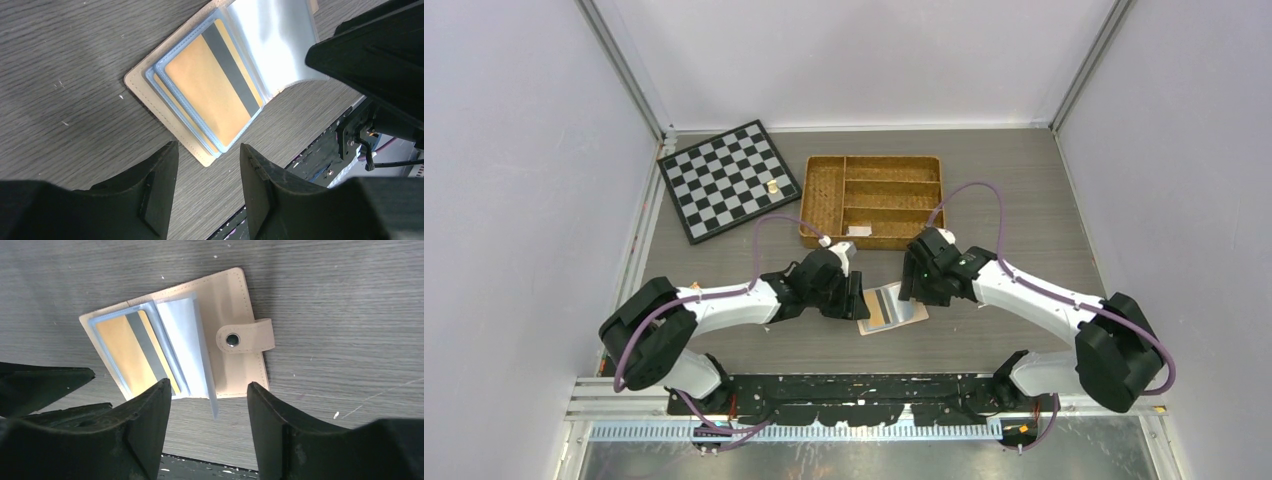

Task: Put the credit cards into the card holder
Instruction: Turn over the card slot in the card holder.

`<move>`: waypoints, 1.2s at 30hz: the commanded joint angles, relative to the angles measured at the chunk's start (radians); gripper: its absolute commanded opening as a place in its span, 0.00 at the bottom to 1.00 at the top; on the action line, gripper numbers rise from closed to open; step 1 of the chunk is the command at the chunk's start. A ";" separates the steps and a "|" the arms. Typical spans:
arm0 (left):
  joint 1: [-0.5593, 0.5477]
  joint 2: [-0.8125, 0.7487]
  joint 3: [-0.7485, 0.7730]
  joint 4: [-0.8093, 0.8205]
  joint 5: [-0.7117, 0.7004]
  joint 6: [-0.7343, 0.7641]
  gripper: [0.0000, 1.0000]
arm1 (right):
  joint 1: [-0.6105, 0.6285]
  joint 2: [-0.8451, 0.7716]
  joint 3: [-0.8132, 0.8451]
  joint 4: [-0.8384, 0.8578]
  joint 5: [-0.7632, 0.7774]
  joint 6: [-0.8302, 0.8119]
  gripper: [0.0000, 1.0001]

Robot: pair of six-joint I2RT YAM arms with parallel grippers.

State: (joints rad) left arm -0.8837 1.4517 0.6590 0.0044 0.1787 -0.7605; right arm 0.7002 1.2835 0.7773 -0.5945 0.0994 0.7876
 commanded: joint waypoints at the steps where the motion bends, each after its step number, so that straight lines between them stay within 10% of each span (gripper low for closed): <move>1: -0.003 0.007 -0.004 0.062 0.000 -0.028 0.49 | -0.001 0.043 -0.003 0.060 -0.042 -0.042 0.58; 15: -0.003 0.088 -0.003 0.163 0.008 -0.072 0.40 | -0.002 0.128 -0.073 0.108 -0.054 0.005 0.17; 36: -0.003 0.152 -0.029 0.264 -0.006 -0.182 0.37 | -0.001 0.163 -0.135 0.195 -0.140 0.065 0.02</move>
State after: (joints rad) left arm -0.8822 1.5677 0.6571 0.1375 0.1650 -0.9062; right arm 0.6872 1.4036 0.6933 -0.5018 0.0284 0.8017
